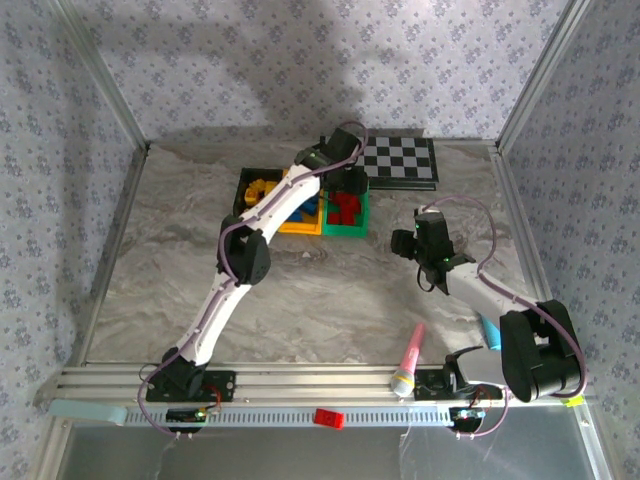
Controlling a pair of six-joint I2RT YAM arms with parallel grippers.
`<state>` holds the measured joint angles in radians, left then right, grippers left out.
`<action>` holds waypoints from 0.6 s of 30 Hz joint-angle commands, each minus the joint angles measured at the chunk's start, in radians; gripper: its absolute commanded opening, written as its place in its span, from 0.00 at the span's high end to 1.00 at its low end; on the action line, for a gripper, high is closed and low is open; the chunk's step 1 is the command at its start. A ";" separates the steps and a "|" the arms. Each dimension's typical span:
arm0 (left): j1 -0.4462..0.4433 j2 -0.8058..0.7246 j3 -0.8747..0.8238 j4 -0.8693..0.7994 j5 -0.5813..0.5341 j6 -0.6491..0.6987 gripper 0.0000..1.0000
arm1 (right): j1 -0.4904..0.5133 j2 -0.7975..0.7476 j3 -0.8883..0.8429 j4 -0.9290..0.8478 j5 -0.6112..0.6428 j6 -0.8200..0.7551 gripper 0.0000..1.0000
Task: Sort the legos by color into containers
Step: Place the lego in the container.
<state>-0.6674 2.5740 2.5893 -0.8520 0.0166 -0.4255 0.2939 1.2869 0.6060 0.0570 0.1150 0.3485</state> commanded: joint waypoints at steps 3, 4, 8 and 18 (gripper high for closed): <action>0.002 0.037 0.030 0.024 0.055 -0.034 0.32 | -0.006 -0.003 -0.004 0.003 -0.019 0.010 0.38; 0.001 0.039 0.031 0.023 0.058 -0.035 0.32 | -0.006 -0.003 -0.003 0.002 -0.018 0.010 0.38; 0.001 0.029 0.032 0.005 0.052 -0.033 0.17 | -0.006 -0.003 -0.002 -0.002 -0.018 0.010 0.38; -0.033 -0.137 -0.055 -0.037 -0.034 0.010 0.06 | -0.007 0.009 0.005 -0.002 -0.025 0.009 0.38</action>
<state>-0.6861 2.5671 2.5660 -0.8593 0.0315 -0.4446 0.2939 1.2881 0.6060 0.0570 0.0994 0.3511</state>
